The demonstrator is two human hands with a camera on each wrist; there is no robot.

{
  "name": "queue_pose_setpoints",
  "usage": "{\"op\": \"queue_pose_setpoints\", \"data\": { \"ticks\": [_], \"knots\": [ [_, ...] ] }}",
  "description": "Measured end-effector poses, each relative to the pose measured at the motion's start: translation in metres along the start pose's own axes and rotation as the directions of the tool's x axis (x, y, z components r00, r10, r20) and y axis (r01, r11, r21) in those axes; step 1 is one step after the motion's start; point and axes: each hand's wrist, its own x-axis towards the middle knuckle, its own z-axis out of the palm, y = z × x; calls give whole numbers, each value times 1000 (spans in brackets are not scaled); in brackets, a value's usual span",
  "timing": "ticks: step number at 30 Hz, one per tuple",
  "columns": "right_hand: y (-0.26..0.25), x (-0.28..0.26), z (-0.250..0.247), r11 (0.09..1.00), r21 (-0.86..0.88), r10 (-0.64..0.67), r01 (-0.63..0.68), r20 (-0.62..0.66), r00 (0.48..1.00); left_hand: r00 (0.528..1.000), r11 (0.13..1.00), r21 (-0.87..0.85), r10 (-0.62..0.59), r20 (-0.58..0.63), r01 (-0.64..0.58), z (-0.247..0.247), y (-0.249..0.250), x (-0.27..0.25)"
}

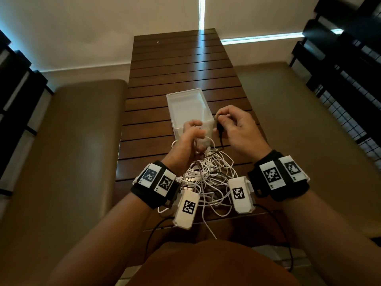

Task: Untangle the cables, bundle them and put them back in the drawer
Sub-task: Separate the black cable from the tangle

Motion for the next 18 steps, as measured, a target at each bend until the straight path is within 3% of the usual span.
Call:
{"op": "queue_pose_setpoints", "data": {
  "ticks": [3,6,12,15,18],
  "knots": [
    [-1,-3,-6,989,126,75,-78,30,997,997,996,-44,-75,17,76,-5,4,1],
    [-2,-7,-8,977,202,57,-68,59,997,984,984,-14,-178,13,178,-9,4,3],
    [-4,-11,4,973,221,23,-65,185,982,996,986,154,-52,-70,63,-7,-1,2],
    [-3,-11,7,978,158,89,-139,291,953,993,992,67,-107,-45,110,-9,-1,4],
    [-4,-11,12,970,181,96,-159,316,944,997,997,-14,-71,-41,71,-13,-2,9]
  ]
}}
